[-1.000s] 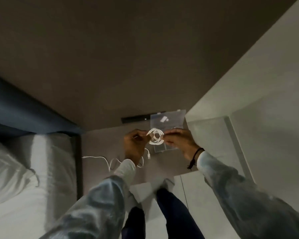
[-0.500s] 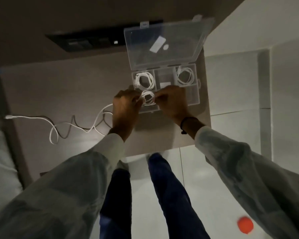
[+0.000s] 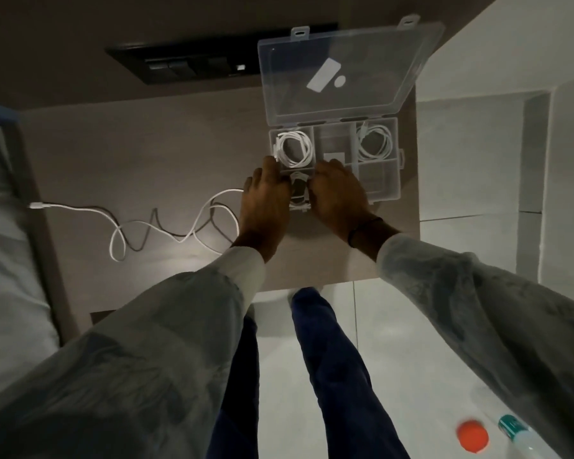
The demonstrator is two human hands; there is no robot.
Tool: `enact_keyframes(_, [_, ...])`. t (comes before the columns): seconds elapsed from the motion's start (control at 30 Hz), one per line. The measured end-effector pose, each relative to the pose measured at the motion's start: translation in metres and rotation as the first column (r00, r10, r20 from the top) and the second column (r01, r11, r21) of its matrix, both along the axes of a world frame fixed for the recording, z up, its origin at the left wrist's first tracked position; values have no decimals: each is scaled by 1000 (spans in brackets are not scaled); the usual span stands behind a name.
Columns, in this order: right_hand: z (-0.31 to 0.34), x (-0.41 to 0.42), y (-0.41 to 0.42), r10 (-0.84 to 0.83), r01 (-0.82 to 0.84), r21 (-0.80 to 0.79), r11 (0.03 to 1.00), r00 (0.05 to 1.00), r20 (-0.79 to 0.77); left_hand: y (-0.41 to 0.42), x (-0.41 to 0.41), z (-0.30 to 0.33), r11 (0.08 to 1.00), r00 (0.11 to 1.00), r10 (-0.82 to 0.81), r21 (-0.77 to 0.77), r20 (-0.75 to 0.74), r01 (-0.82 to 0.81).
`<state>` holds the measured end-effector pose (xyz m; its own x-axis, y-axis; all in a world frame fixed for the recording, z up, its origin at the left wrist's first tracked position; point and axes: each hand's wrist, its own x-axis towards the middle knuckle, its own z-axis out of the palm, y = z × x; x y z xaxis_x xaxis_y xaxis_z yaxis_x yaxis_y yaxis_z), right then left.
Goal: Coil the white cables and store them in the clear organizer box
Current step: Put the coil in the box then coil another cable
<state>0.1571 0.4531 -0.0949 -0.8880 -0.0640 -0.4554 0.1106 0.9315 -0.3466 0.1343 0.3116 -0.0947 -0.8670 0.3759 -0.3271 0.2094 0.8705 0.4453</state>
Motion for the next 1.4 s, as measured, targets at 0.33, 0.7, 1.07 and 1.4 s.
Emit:
enact_keyframes(0.33, [26, -4, -2, -329, 319, -123, 940, 942, -66, -66, -38, 12, 925, 961, 271, 265, 47, -273])
enact_keyframes(0.7, [-5, -2, -107, -510, 517, -43, 855, 852, 117, -159, -3, 14, 945, 958, 279, 157, 63, -285])
enact_keyframes(1.07, [20, -21, -132, -849, 849, -182, 496, 518, 106, -151, -8, 41, 815, 872, 395, 327, 289, -478])
enact_keyframes(1.4, [211, 10, -161, -653, 545, -662, 514, 749, 110, -143, -30, 231, 432, 546, 288, 402, 787, -807])
